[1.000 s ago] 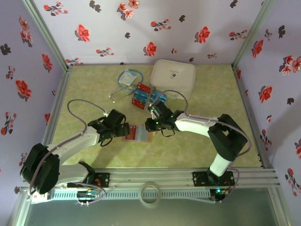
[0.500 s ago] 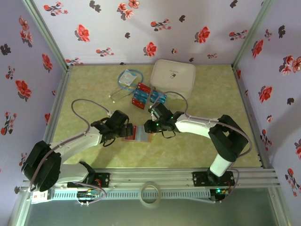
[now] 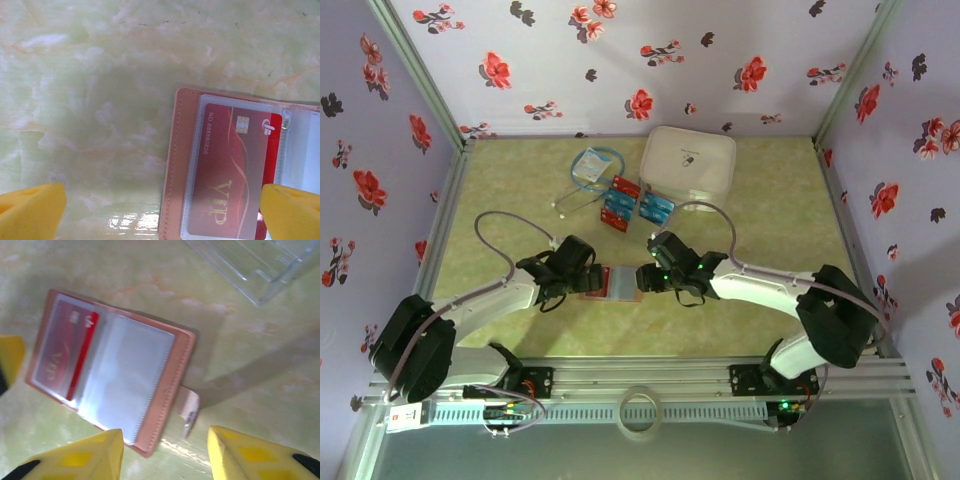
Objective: Put the credit cards into the card holder
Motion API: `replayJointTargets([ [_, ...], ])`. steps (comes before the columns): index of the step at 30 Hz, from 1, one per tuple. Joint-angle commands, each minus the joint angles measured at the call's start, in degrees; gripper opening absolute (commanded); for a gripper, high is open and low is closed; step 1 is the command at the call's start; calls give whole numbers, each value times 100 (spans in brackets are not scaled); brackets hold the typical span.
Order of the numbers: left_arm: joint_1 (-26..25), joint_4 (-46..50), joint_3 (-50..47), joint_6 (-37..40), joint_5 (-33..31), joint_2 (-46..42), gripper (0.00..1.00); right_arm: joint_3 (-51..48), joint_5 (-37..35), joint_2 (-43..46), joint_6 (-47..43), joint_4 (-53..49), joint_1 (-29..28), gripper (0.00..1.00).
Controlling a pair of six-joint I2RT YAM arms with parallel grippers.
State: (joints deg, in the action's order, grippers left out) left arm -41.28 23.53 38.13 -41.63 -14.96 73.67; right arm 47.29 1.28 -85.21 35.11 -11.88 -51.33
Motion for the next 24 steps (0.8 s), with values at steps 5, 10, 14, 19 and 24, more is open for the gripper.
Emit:
replayJointTargets([
  [5, -21, -84, 11, 74, -112, 117, 100, 155, -183, -526, -64, 155, 255, 37],
  [10, -22, -75, 37, 71, -80, 149, 100, 180, -81, -593, -256, 166, 467, 4],
  [14, -30, -67, 46, 76, -59, 140, 100, 41, 5, -403, -511, 48, 721, 0],
  [19, -45, -120, 41, 70, -6, 163, 100, -38, 400, -294, -829, -74, 1036, 0],
  [24, -60, -174, 46, 25, -1, 305, 100, -34, 444, -33, -749, -218, 1040, 28],
])
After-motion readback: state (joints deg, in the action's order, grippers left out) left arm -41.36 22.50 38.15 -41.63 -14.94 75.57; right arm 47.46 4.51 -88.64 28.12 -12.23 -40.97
